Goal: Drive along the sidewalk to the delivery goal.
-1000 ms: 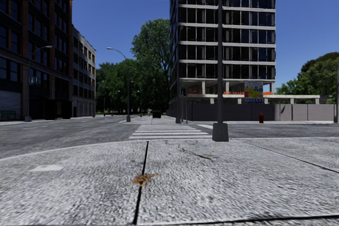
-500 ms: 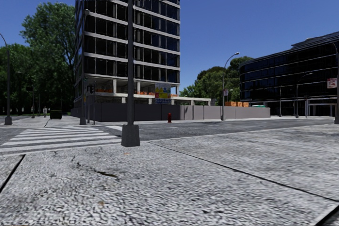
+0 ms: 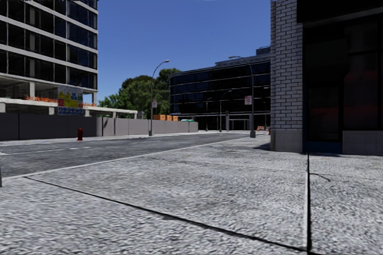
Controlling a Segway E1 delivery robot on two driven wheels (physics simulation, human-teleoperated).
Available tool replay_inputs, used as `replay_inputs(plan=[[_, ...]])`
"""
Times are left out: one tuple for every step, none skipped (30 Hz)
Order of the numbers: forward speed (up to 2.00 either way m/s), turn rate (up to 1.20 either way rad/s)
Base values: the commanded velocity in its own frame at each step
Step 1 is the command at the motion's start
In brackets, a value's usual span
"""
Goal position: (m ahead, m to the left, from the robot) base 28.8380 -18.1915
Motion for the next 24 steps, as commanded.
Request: replay_inputs(plan=[[1.66,0.0],[1.66,0.0],[1.66,0.0],[1.66,0.0],[1.66,0.0],[1.66,0.0],[1.66,0.0],[1.66,0.0],[1.66,0.0],[1.66,0.0],[1.66,0.0],[2.0,0.0],[2.0,0.0],[2.0,0.0],[2.0,0.0],[2.0,0.0],[2.0,0.0],[2.0,0.0],[2.0,0.0],[2.0,0.0],[2.0,0.0],[2.0,0.0],[2.0,0.0],[2.0,0.0]])
